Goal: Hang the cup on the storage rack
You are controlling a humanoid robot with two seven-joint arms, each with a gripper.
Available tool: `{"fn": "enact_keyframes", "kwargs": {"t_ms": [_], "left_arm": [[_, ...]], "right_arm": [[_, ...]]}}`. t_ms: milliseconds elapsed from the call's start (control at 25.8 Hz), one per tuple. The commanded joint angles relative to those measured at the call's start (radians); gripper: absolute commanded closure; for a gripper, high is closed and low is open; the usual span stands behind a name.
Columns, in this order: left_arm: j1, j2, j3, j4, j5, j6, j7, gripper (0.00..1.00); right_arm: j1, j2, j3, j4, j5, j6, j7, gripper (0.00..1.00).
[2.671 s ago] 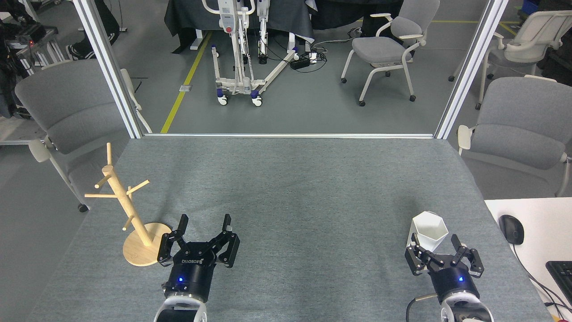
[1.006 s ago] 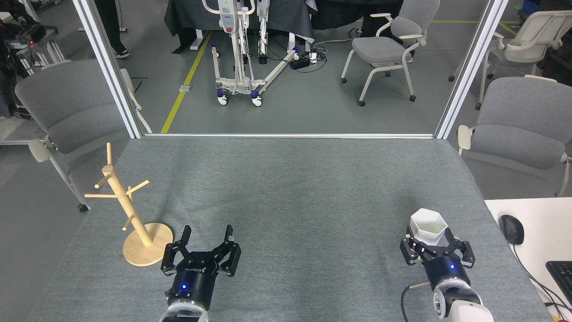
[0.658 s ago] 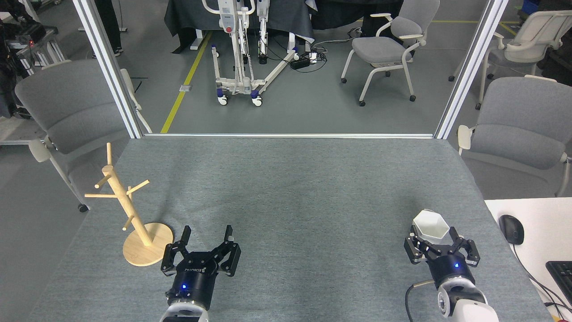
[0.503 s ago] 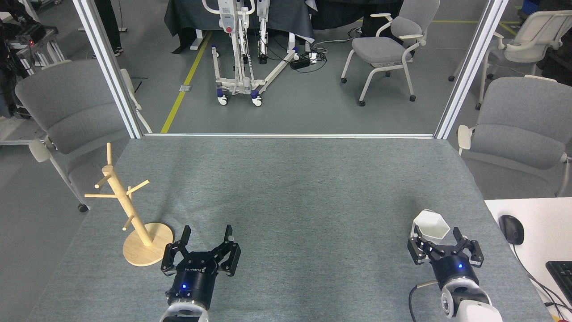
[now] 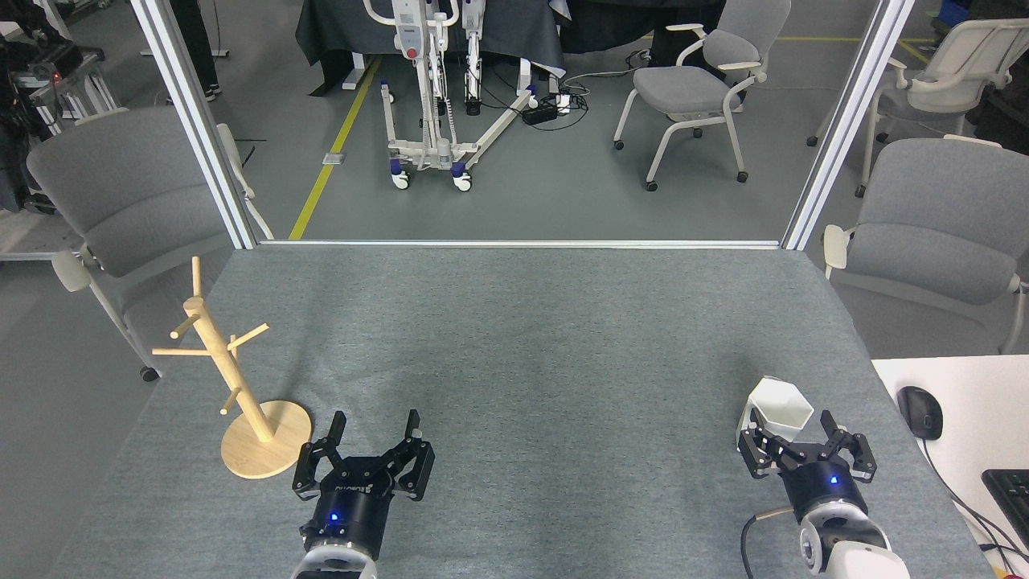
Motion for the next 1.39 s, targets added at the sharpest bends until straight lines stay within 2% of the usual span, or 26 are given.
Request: {"fn": "enact_keyframes", "kwargs": {"t_ms": [0,271,890,1355], "left_arm": [[-0.004,0.0,0.001,0.008,0.0,0.0,0.0,0.01],[-0.018,-0.01,0.001,0.035,0.001,0.001,0.0,0.01],[-0.044,-0.007,0.002,0.073,0.005,0.001,-0.002,0.01],[-0.045,0.0,0.005,0.093,0.011,0.001,-0.002,0.01]], "right_arm": [[-0.007,0.0,0.001,0.013,0.0,0.002,0.004,0.0],[-0.051,-0.003,0.017,0.095,0.0,0.072,0.004,0.0],[-0.077,0.008,0.075,0.102,-0.004,0.124,0.004,0.0],[-0.126,0.005,0.081,0.177,-0.003,0.133,0.004,0.0]]}}
